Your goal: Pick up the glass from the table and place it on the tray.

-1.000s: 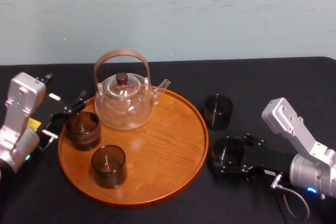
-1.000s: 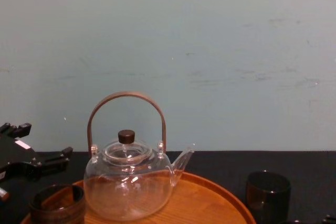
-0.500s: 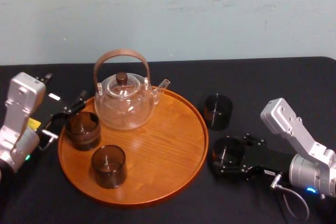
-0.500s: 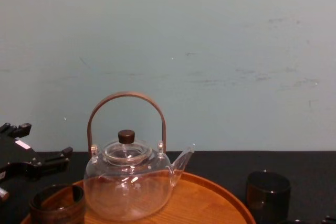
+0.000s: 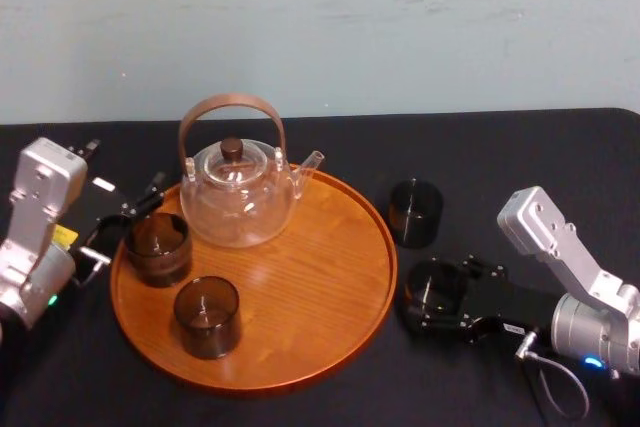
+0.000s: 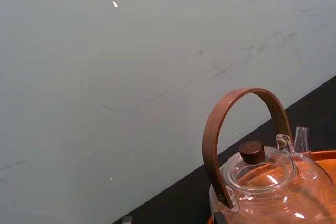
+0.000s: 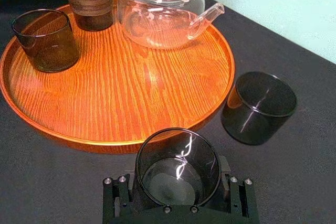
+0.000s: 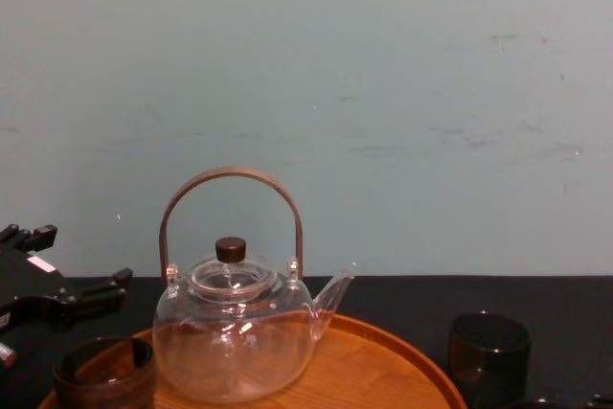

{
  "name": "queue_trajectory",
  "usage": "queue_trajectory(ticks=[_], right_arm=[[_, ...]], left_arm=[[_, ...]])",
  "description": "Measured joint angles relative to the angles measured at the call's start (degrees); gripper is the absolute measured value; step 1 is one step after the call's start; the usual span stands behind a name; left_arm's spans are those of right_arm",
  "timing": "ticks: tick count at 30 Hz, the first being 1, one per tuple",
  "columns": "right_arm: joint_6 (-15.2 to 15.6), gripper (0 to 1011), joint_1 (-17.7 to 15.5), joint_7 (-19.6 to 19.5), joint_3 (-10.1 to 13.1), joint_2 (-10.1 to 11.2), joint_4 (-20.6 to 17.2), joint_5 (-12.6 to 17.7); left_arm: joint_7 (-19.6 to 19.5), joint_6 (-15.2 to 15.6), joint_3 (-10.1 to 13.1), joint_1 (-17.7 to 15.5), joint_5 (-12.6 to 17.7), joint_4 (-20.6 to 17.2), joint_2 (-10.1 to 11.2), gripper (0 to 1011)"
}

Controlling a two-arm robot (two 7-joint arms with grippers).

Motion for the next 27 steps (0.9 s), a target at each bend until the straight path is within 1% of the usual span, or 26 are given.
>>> queue_trajectory(ticks=[12, 18, 27], right_arm=[[-0.18, 908, -0.18, 0.04, 0.23, 0.05, -0.10, 0.18], [-0.95, 908, -1.01, 0.24, 1.51, 1.00, -1.44, 1.21], [-0.65, 908, -1.00, 0.61, 3.59, 3.13, -4.29, 2.86]], left_arm=[[0.00, 0.00, 0.00, 0.00, 0.00, 0.00, 0.00, 1001], [0.00, 0.00, 0.00, 0.00, 0.00, 0.00, 0.00, 1001], [0.00, 0.00, 0.00, 0.00, 0.00, 0.00, 0.00, 1001]])
